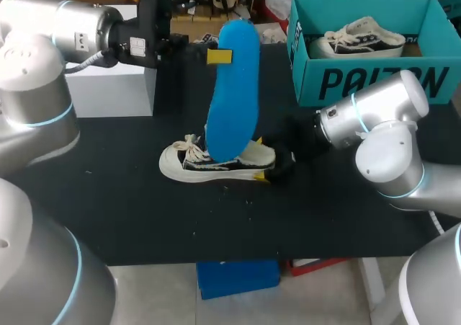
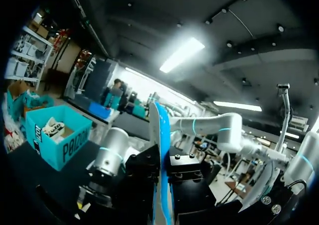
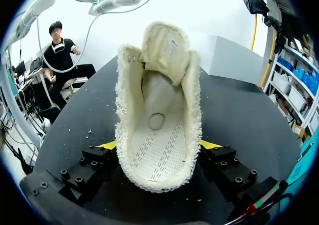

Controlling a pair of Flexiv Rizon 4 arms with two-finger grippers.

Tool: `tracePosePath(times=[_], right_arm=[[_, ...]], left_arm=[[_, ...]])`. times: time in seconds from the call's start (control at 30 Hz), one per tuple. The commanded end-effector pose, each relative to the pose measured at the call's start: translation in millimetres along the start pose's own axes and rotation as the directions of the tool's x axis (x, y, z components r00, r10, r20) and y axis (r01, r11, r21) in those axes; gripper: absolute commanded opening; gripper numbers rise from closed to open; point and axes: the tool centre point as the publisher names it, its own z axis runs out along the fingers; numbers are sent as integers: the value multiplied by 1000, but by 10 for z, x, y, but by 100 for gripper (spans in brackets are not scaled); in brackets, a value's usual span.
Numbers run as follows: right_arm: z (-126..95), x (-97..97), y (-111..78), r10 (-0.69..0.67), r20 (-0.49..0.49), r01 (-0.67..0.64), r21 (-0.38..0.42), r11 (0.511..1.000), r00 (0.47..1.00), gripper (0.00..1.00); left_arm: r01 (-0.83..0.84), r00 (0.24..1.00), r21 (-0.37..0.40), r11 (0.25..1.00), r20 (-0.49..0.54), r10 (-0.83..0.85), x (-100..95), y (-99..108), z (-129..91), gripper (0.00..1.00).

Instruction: Take the shoe out of the shoebox, open the shoe tongue, remove and reinsert the insole, then place the shoe into the shoebox

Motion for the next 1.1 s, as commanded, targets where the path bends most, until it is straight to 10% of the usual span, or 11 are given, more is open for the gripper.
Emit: tracePosePath(times=[0.03,0.9,0.93,0.97,1.1], right_arm=[[23,5,-8,1,0,-1,1,1000,1000,0],[23,5,-8,1,0,-1,1,1000,1000,0],[-8,-5,14,4,-3,-4,31,1000,1000,33],[-45,-17,32,11,-2,-11,69,998,1000,100],[-160,-64,100,31,12,-32,187,982,999,100]], left_arm=[[-6,1000,31,1000,22,6,98,-3,6,0],[12,1000,108,994,23,-15,211,-119,-3,0],[12,1000,108,994,23,-15,211,-119,-3,0],[12,1000,108,994,23,-15,211,-119,-3,0],[12,1000,108,994,23,-15,211,-119,-3,0]])
